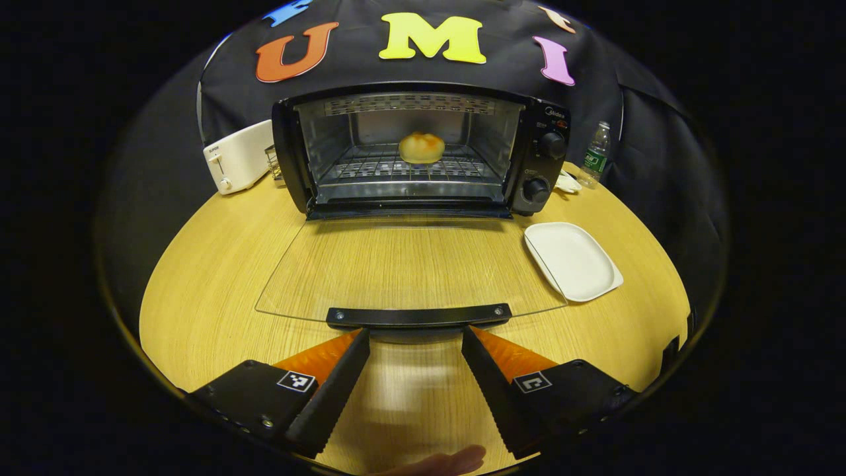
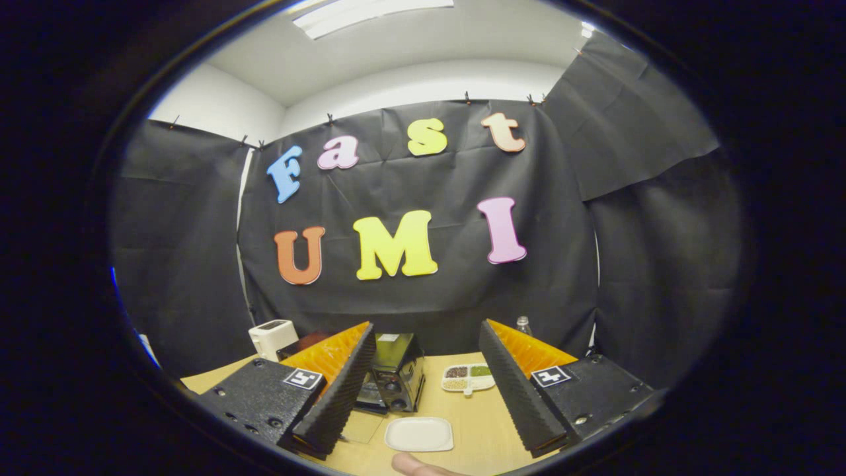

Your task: Open the electric oven with the left hand, put the food in, and close the electric oven.

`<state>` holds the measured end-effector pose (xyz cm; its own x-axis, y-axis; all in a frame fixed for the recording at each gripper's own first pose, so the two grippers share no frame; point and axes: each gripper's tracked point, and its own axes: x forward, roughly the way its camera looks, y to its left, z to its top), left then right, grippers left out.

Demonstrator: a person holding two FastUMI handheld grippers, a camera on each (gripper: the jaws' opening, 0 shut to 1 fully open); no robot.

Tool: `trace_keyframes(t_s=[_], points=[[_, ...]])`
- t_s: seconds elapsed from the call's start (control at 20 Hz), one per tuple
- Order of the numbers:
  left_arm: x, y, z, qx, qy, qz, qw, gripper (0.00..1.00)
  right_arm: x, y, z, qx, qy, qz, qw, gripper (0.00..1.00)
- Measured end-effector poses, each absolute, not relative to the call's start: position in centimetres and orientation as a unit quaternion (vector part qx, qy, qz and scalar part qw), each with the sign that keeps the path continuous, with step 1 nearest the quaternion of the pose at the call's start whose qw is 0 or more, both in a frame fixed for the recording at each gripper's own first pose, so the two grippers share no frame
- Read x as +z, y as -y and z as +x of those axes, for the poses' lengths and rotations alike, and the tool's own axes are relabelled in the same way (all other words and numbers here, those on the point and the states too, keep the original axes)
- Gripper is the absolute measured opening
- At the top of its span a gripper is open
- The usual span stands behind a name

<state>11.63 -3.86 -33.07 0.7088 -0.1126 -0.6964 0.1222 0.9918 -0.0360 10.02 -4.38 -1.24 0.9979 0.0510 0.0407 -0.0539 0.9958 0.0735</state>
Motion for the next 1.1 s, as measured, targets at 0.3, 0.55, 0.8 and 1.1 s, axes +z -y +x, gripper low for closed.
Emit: trace_keyframes(t_s=[0.3,0.55,0.8,1.1], points=[[-32.2,3.9,11.9,-0.054,-0.377,0.008,0.925,0.93,-1.3,4.3,10.1,0.030,0.019,0.038,0.999,0.96],[-30.2,4.1,12.2,-0.052,-0.356,0.010,0.933,0.92,-1.7,4.4,10.9,0.031,0.014,0.042,0.999,0.96],[-29.0,3.9,12.6,-0.057,-0.341,0.023,0.938,0.92,-2.1,4.5,11.2,0.029,0.007,0.046,0.998,0.96],[-27.4,4.0,13.0,-0.056,-0.327,0.019,0.943,0.93,-2.5,4.6,11.4,0.030,0.002,0.052,0.998,0.96]])
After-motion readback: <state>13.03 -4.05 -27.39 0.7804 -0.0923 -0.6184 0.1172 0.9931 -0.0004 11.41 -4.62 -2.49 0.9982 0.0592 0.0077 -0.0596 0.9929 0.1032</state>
